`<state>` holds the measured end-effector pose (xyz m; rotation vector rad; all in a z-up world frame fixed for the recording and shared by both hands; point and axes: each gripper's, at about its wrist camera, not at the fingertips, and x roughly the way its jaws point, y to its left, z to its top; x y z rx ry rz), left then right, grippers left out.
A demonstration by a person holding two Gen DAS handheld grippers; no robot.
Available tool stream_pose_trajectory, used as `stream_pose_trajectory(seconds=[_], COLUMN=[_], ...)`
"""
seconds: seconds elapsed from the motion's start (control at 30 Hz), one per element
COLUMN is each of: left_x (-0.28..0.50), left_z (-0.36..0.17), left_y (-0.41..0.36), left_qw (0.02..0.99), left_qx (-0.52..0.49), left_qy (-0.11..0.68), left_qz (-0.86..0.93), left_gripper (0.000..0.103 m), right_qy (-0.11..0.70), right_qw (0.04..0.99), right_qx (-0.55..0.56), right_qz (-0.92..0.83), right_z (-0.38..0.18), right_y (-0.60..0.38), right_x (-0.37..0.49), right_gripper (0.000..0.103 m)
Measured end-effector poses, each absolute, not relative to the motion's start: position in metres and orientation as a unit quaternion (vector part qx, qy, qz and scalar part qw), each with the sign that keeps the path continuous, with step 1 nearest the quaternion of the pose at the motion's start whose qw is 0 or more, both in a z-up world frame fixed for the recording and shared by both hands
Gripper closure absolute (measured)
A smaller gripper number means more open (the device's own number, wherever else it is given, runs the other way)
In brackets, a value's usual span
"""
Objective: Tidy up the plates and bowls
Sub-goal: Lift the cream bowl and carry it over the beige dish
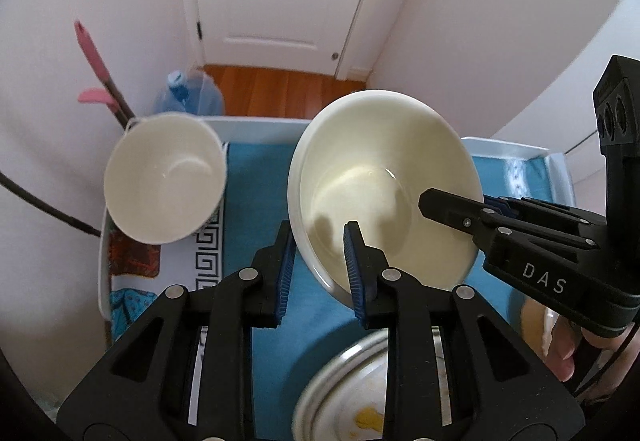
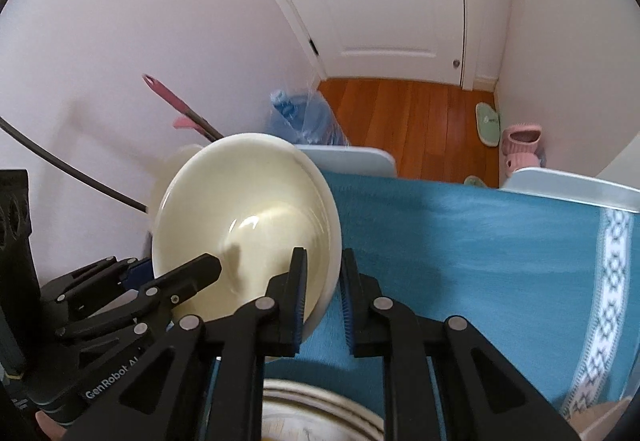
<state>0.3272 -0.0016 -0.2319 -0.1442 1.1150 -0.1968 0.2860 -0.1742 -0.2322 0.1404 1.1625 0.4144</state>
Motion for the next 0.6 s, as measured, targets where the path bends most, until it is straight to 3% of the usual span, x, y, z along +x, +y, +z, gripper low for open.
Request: stream_pose_trajectory(seconds=[0.33, 0.6], left_x=[0.265, 0.210], left_z=[-0.162, -0.152], left_y=[-0.091, -0.190], left_qw=[0.864, 0.864], left_qx=[-0.055, -0.055], left_qy=[0.489, 0.483], left_qz=[-0.103, -0.129], left_gripper=[0.081, 0.081], right_qy=[0.506, 0.497], right_qw=[0.837, 0.847], right_qx=[0.073, 0.072], right_qz=[0.195, 0.173], right_z=[-0.160, -0.143], right_y=[-0.249, -0.342], right_x=[0.227, 0.169], right_gripper=[0.088, 0.088])
